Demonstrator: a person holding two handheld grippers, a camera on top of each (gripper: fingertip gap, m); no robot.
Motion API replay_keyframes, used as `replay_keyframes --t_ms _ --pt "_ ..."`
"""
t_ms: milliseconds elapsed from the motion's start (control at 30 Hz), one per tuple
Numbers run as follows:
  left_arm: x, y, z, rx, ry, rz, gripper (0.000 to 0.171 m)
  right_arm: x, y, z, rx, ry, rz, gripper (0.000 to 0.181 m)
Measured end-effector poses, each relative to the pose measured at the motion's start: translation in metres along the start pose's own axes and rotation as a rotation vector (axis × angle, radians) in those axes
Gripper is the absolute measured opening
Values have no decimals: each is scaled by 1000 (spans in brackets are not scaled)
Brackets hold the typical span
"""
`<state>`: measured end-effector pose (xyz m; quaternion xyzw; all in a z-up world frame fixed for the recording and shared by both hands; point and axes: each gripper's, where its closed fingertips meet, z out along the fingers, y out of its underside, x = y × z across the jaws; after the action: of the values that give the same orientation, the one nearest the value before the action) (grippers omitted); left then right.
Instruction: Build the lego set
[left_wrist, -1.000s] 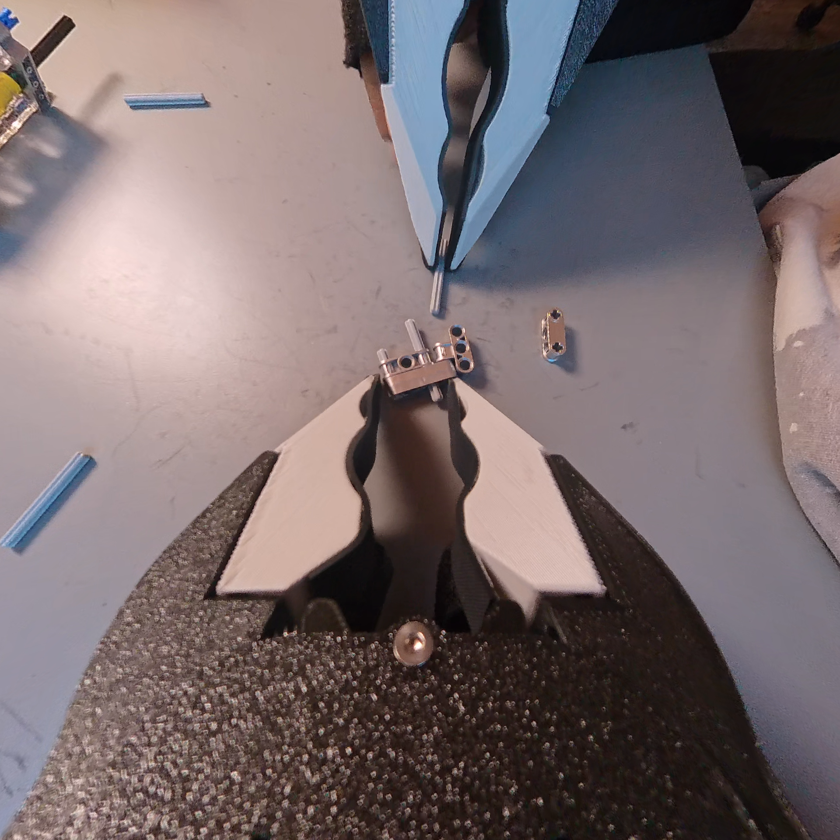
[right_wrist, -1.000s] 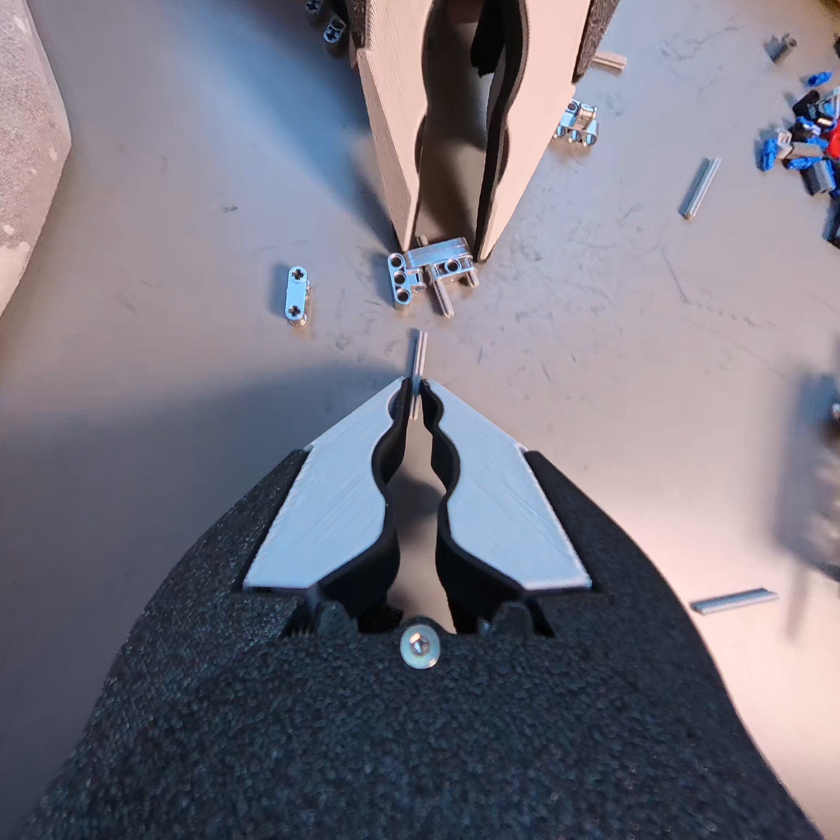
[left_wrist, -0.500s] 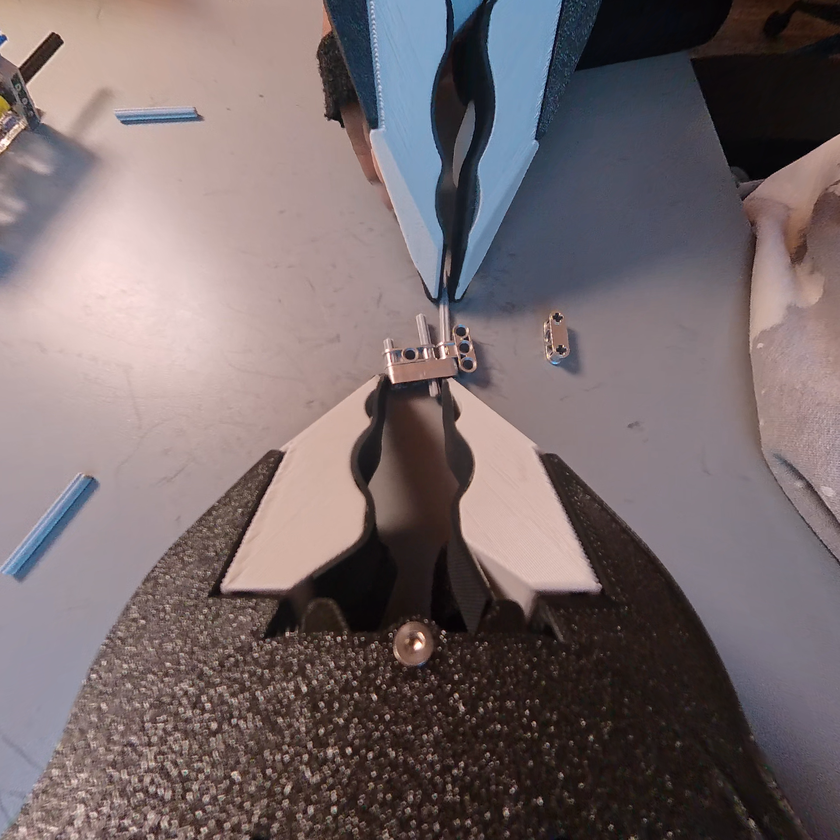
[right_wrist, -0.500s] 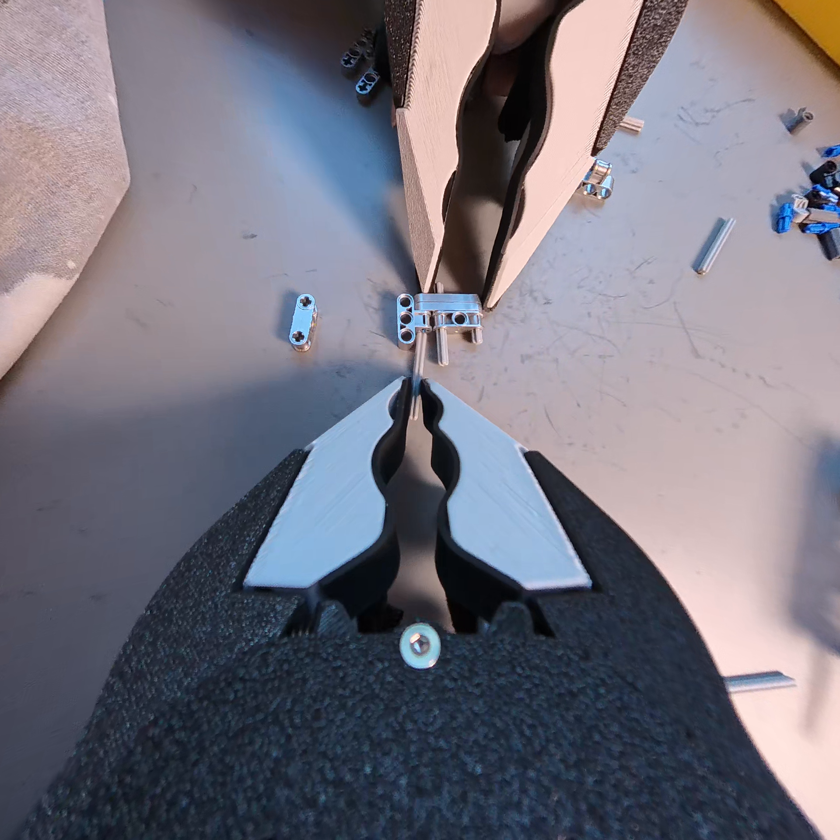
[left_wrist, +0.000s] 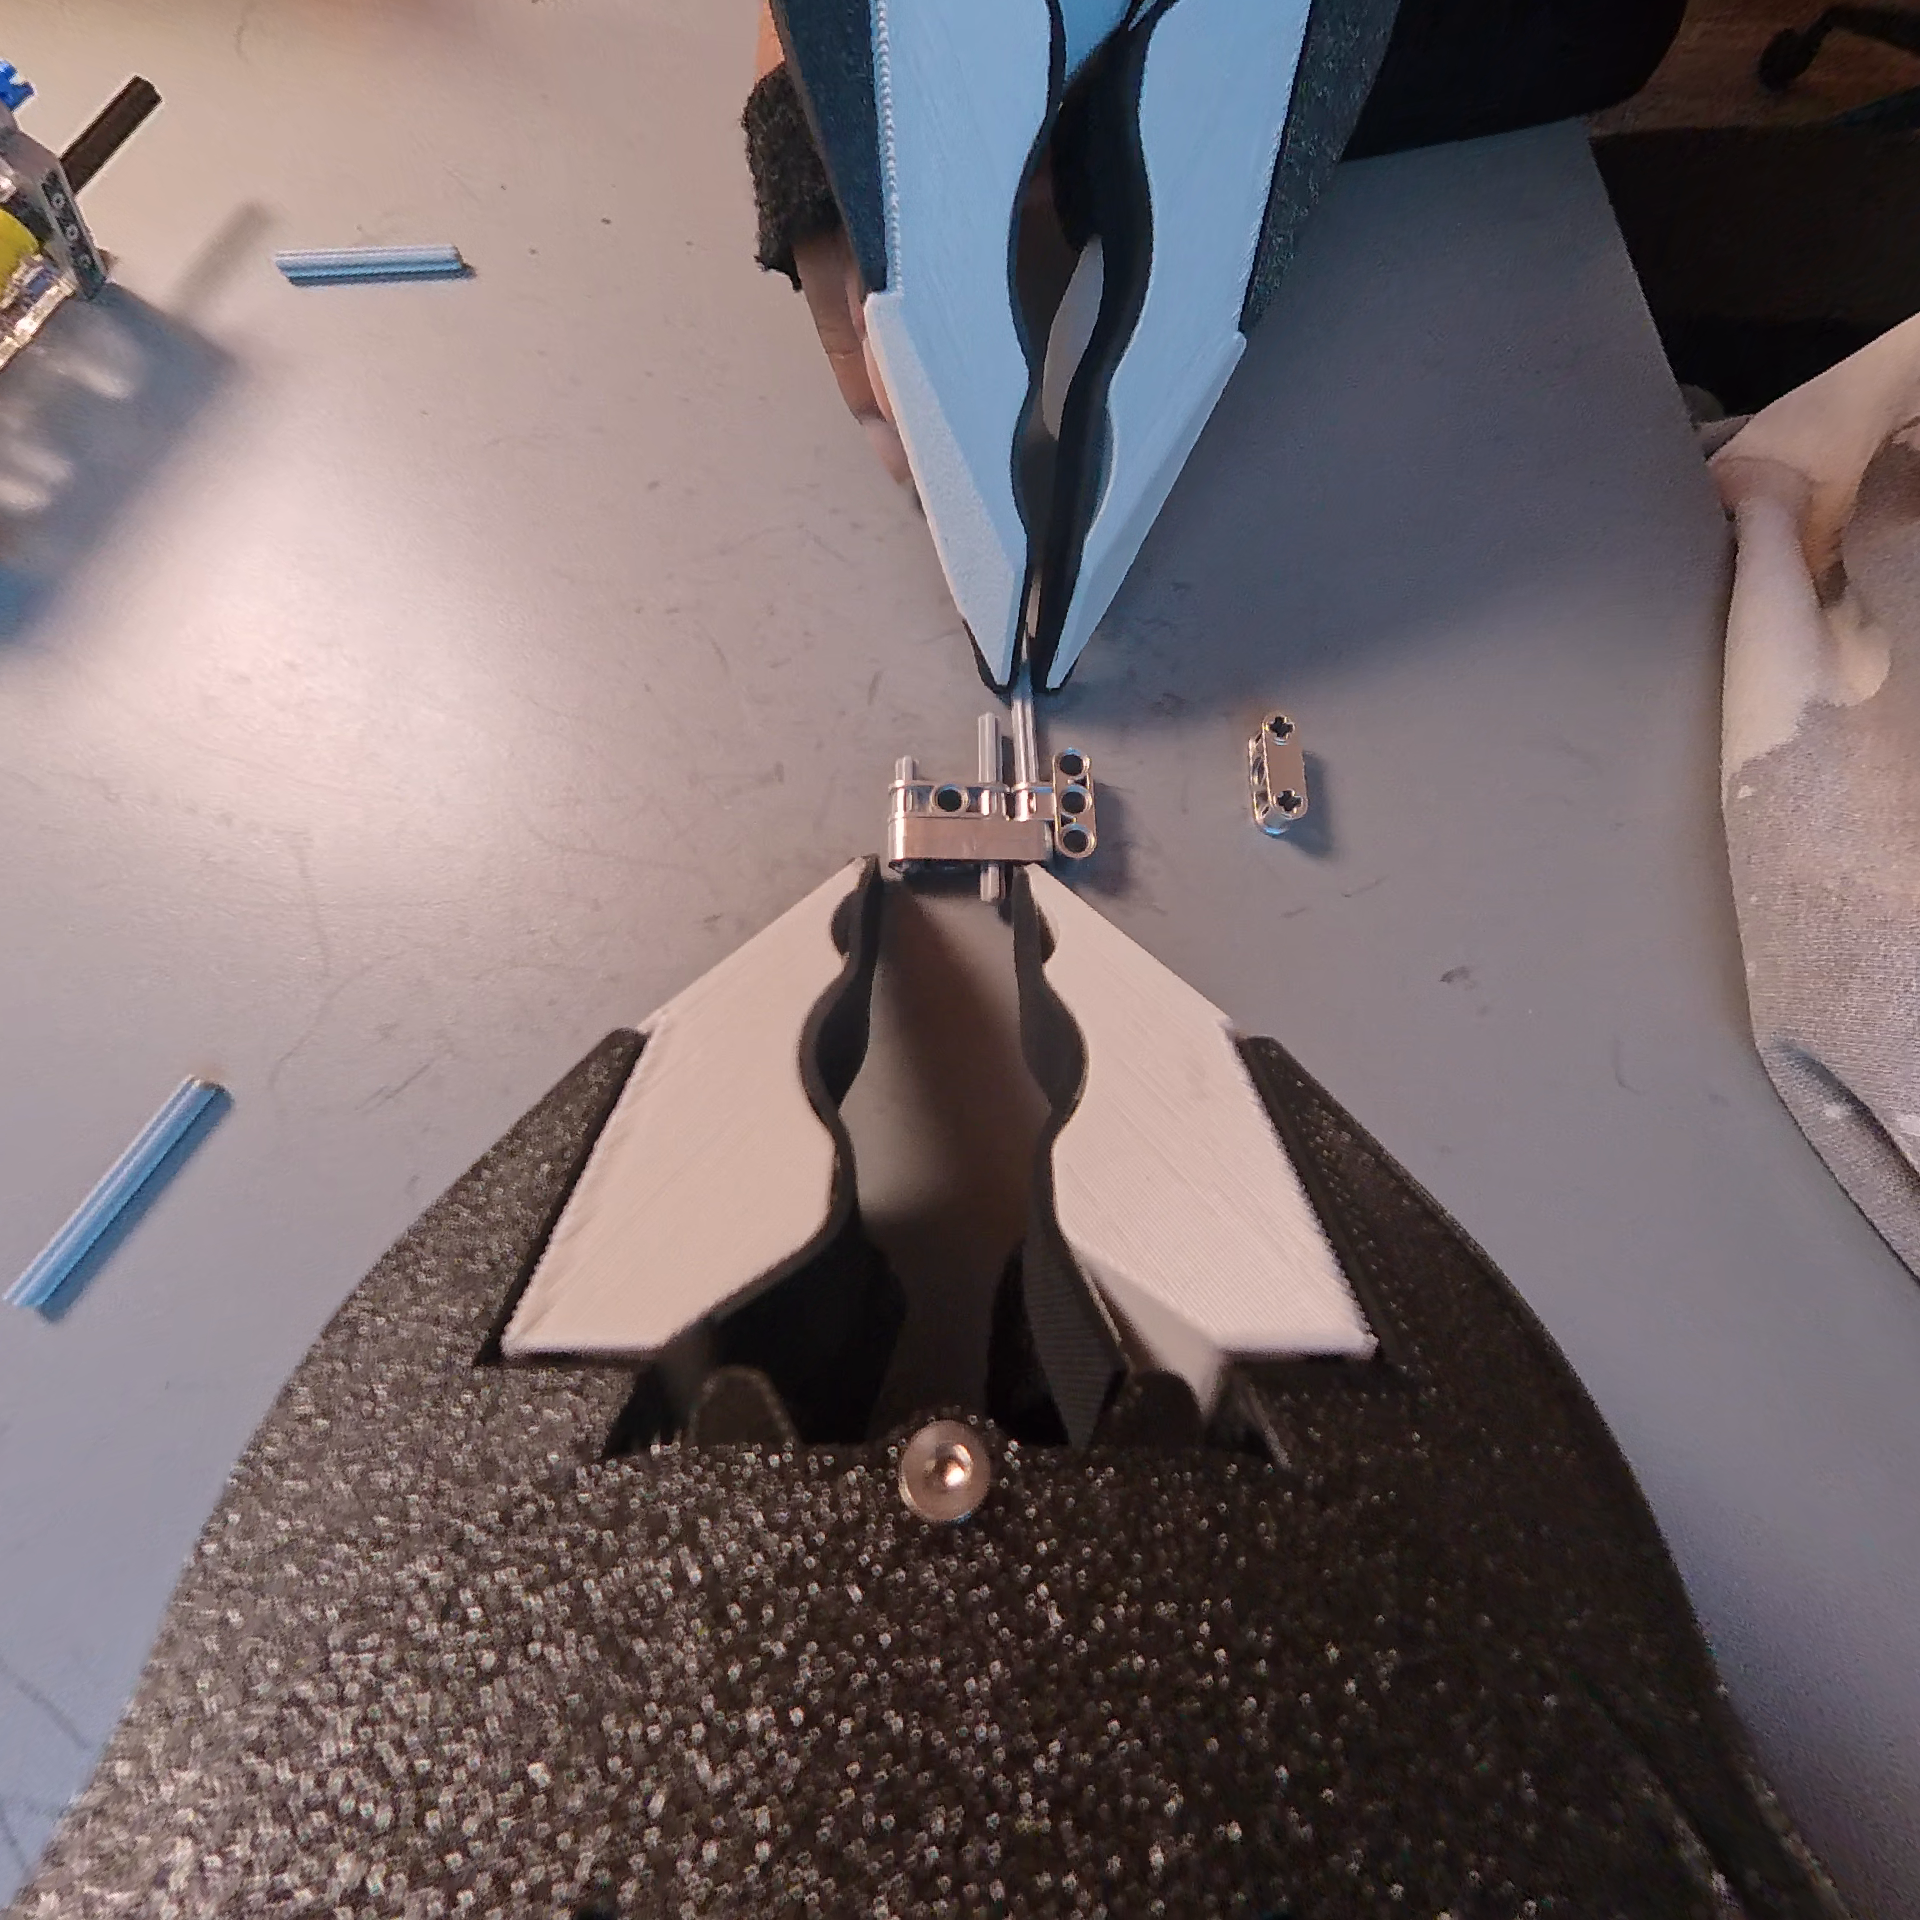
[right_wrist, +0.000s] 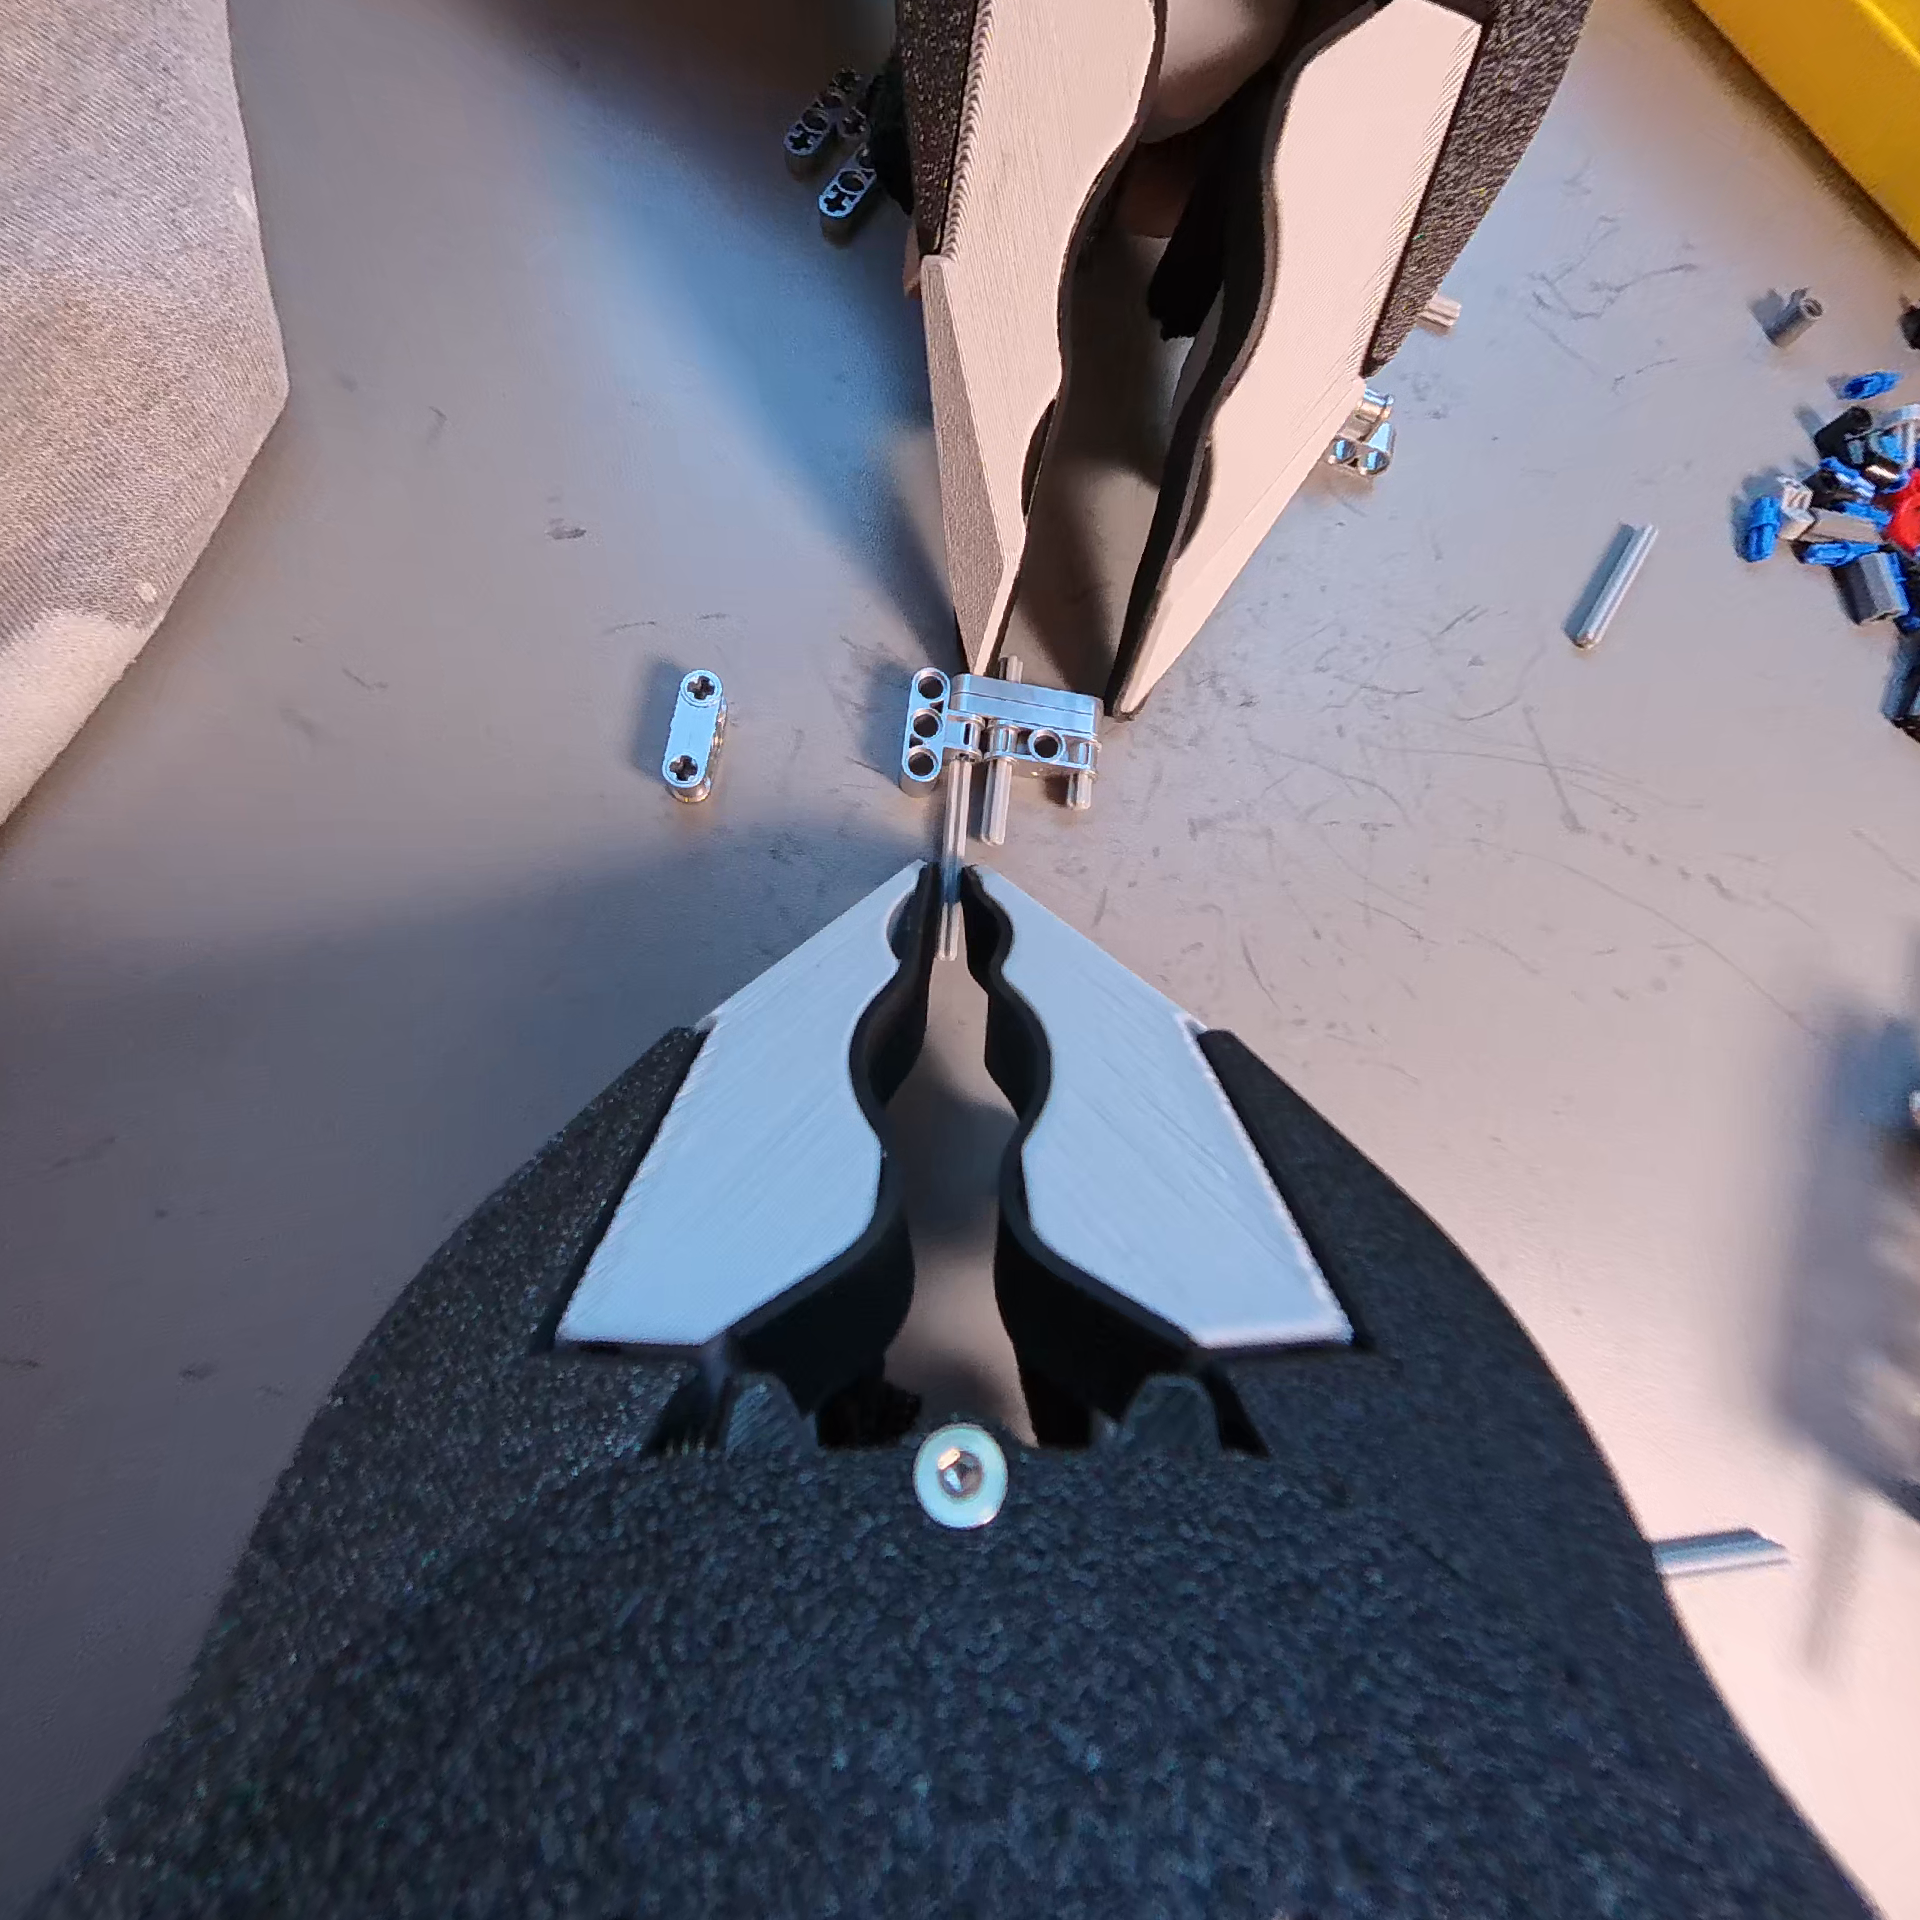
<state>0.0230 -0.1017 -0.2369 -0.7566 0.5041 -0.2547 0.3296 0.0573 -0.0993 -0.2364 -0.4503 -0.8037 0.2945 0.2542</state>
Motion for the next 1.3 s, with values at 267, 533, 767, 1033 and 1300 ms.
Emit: replay_keyframes --t_ms 267,533,767,1033,1300 --pt "-1 0 0 -1 -6 -3 23 0 0 0 -2 17 -11 2" --pt "-1 -2 -5 19 -10 -18 24 -1 0 -1 -12 59 -25 2" --pt "10 -28 -14 148 52 -94 23 4 -15 -22 75 140 -40 2" --pt "25 -45 -9 184 105 -104 12 3 -40 -30 142 211 -117 2" --pt "27 -47 -10 196 91 -89 3 0 -39 -28 117 214 -139 2"
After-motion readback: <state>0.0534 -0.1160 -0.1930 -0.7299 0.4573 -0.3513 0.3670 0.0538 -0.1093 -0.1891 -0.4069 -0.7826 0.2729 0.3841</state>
